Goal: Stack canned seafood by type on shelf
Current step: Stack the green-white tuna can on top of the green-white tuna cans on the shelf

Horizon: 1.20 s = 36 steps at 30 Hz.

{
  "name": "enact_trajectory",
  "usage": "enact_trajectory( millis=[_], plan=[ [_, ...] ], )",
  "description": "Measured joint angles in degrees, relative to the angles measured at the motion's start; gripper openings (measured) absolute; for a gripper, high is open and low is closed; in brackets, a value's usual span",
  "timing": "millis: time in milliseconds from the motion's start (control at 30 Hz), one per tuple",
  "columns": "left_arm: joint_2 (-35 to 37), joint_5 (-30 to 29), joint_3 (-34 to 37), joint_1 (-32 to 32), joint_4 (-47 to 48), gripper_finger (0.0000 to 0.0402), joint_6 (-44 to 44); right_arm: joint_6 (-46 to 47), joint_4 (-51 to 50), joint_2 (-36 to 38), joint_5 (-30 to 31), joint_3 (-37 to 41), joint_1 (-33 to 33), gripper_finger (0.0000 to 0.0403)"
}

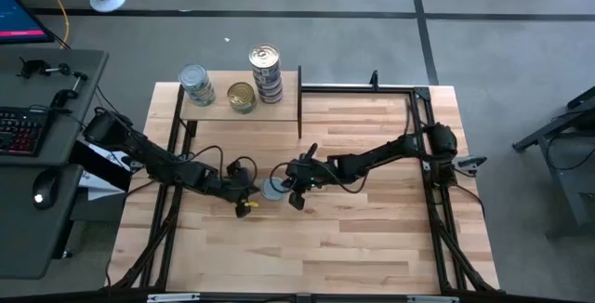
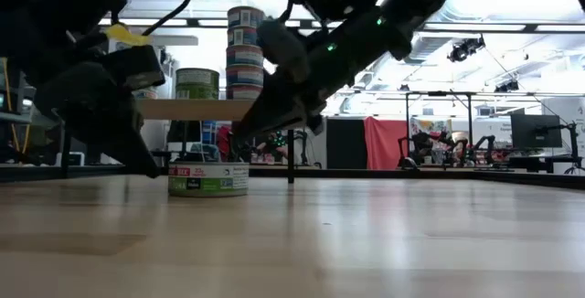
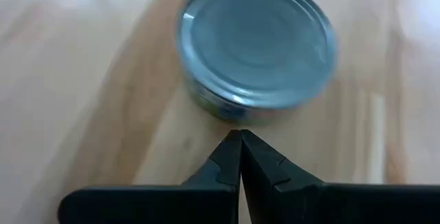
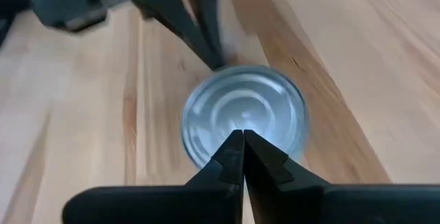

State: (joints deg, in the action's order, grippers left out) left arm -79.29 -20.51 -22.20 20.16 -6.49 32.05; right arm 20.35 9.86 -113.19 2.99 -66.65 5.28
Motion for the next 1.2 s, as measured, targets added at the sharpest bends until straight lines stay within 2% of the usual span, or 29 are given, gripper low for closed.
enact_trajectory(
  millis=[100,333,700,1200],
  plan=[
    [0.06,-2.33,0.77,-0.04,-0.89,0.0,0.68,0.16,1.84,-1.31,0.02,-0.02,-0.04,0.0],
    [-0.2,-2.69,0.84,-1.08,-1.64,0.0,-0.68,0.19,1.13,-3.12,1.78,-0.02,-0.04,0.0],
    [-4.29,-2.06,0.86,-3.7,-10.32,0.0,-4.17,2.1,-1.17,-3.9,3.04,-0.16,0.01,0.0],
    [-2.82,-0.95,-1.5,-3.48,-16.66,0.0,-4.84,3.64,-2.55,-4.04,7.4,-0.13,1.13,0.0]
  ],
)
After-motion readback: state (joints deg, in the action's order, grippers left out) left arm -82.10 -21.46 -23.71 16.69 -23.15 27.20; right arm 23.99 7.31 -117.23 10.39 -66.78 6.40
